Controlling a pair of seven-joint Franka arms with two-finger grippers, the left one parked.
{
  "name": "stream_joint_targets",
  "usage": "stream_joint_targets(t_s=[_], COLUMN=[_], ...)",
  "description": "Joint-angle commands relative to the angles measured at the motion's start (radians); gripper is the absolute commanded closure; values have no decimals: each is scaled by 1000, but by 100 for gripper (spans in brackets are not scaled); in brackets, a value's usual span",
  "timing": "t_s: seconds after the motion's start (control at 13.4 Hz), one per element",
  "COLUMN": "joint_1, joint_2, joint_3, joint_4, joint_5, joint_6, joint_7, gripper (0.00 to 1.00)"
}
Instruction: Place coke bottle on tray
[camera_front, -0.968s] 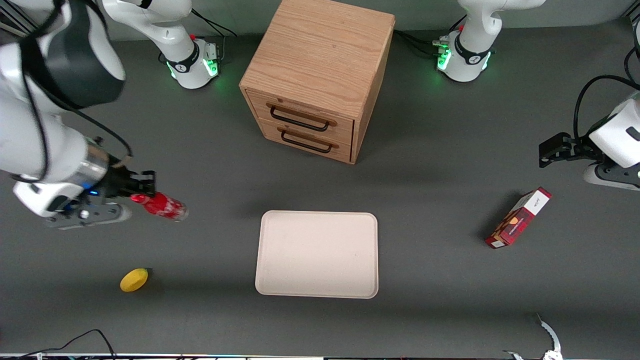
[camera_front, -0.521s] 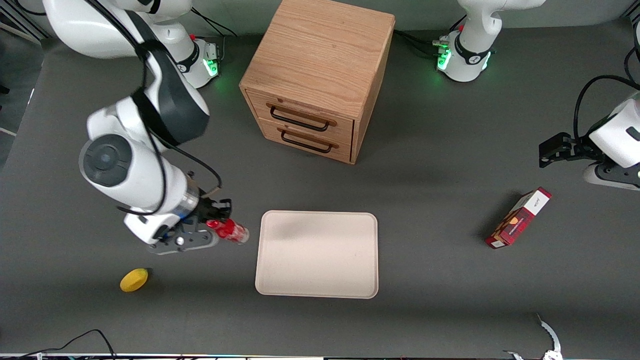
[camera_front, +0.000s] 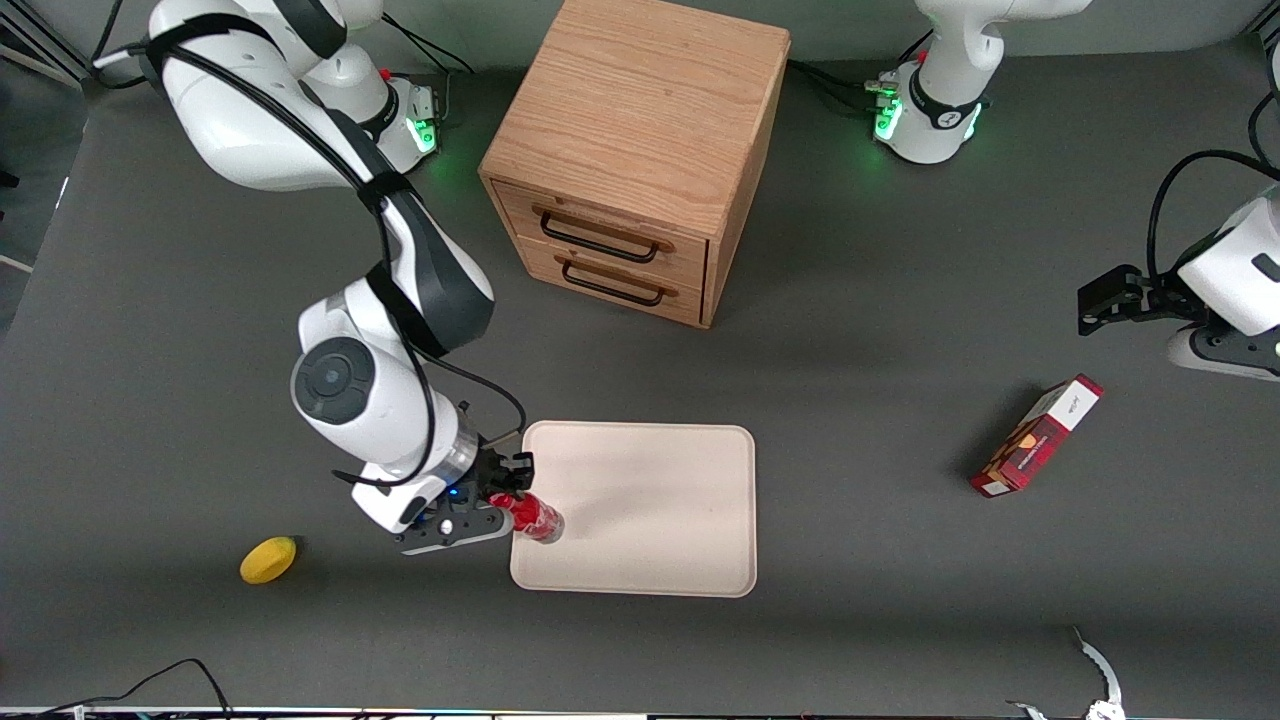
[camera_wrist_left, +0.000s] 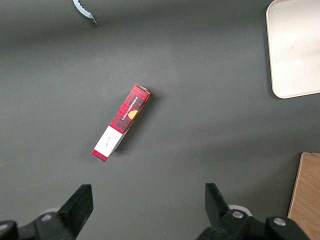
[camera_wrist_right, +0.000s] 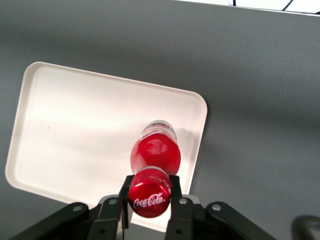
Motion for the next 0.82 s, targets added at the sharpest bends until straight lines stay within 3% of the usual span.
stream_joint_targets(t_s=[0.0,0.52,0.6,0.67,0.74], joint_1=[54,56,56,57,56], joint_2=[40,80,83,87,87], joint_3=[-63,-78,-78,-78,-78], joint_4=[55,47,46,46,46], joint_5=[-12,-40,-40,-42,-42], joint_6=[19,39,39,39,39], joint_7=[32,35,36,38,44], gripper=[100,100,94,73,46])
